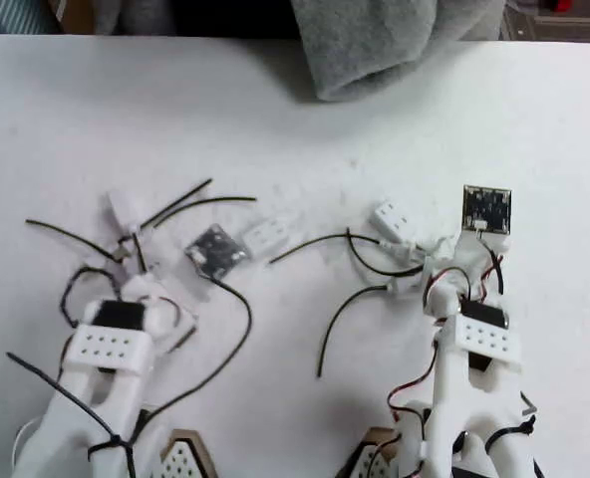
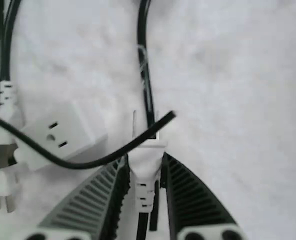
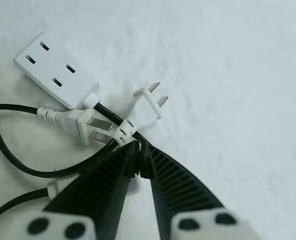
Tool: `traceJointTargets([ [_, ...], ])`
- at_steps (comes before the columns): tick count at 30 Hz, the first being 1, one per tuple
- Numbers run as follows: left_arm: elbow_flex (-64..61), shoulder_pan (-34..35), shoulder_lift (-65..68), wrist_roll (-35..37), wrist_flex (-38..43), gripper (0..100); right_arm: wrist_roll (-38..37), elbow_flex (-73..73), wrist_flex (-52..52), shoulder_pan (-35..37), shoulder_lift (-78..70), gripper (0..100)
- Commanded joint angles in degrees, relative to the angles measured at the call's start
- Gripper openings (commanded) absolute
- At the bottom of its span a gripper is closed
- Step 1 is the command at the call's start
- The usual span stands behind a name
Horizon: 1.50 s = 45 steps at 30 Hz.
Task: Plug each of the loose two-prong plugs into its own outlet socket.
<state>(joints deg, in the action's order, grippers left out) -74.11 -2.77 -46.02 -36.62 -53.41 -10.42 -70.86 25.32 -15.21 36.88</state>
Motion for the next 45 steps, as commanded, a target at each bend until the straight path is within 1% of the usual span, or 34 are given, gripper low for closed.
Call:
traceJointTargets([
  [1, 1.93, -6.81, -1.45, 4.57, 1.05, 2, -0.09, 0.35, -1.98, -0.04, 0.57, 1.9],
  [4, 4.4, -9.71, -1.45, 8.97, 1.05, 2, -0.09, 0.26, -2.15, -0.04, 0.57, 1.9],
  [6, 5.1, -11.21, -1.45, 10.37, 1.05, 2, -0.09, 0.26, -2.15, -0.04, 0.57, 1.9],
  [9, 4.4, -13.76, -1.36, 10.37, 0.79, 2, -0.09, 0.26, -2.15, -0.04, 0.57, 1.9],
  [14, -0.26, -17.63, -1.36, 10.11, 1.14, 2, -0.09, 0.26, -2.15, -0.04, 0.57, 1.9],
  [22, -0.18, -17.89, -1.19, 10.02, 0.97, 3, -0.26, 0.26, -1.8, -0.04, 0.57, 2.0],
  [24, -0.18, -18.07, -0.92, 8.35, 0.53, 3, -0.26, 0.18, -1.8, -0.04, 0.57, 2.0],
  [27, -0.26, -18.15, -0.92, 3.34, -1.58, 3, -0.26, 0.18, -1.8, -0.04, 0.57, 2.0],
  [29, -0.44, -18.15, -0.92, 1.23, -2.37, 3, -0.26, 0.18, -1.8, -0.04, 0.57, 2.0],
  [34, -0.7, -18.24, -0.84, 0.09, -3.08, 3, -0.26, 0.18, -1.8, -0.04, 0.57, 2.0],
  [36, -1.05, -18.24, -0.84, 0.09, -3.96, 5, -0.26, 0.18, -1.8, -0.04, 0.57, 2.0],
  [40, -1.32, -17.98, -0.84, 0.0, -7.12, 15, -0.18, 0.18, -1.8, -0.04, 0.57, 2.0],
  [42, -1.49, -17.98, -0.84, -1.14, -8.0, 16, -0.18, 0.18, -1.8, -0.04, 0.57, 2.0],
  [45, -2.11, -17.89, -0.84, -5.63, -8.35, 16, -0.18, 0.18, -1.8, -0.04, 0.57, 2.0],
])
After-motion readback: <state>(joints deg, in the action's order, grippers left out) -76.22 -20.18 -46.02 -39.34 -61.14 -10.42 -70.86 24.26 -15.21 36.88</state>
